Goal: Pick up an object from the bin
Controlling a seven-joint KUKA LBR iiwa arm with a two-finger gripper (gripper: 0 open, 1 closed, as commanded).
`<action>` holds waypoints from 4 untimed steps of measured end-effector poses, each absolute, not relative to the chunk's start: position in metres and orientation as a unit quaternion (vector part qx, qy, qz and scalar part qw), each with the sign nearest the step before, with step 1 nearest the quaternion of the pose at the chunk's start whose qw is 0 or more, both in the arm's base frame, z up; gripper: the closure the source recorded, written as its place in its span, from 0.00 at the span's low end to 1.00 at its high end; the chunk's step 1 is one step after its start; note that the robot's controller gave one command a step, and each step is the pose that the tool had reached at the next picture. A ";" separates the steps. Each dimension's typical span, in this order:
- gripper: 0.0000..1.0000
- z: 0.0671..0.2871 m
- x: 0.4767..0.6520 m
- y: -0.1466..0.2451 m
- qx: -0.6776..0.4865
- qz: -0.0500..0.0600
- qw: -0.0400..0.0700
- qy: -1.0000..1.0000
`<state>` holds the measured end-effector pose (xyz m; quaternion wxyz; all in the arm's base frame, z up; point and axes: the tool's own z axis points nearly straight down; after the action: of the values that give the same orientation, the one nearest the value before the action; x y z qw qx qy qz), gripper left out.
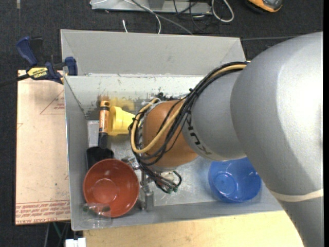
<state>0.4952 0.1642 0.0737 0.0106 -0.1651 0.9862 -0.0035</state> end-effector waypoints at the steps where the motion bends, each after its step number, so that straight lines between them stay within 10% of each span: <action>1: 0.00 0.072 0.497 0.171 -0.162 -0.014 0.009 0.987; 2: 0.00 0.167 0.491 0.174 -0.170 -0.011 0.006 0.985; 3: 0.00 0.105 0.494 0.182 -0.173 -0.012 0.009 0.985; 4: 1.00 0.136 0.489 0.207 -0.149 -0.010 0.008 0.989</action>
Offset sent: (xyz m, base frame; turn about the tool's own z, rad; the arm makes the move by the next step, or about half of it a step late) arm -0.0070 0.0121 0.2676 -0.0410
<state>0.4888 0.2074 0.1359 0.0079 -0.1492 0.9887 -0.0100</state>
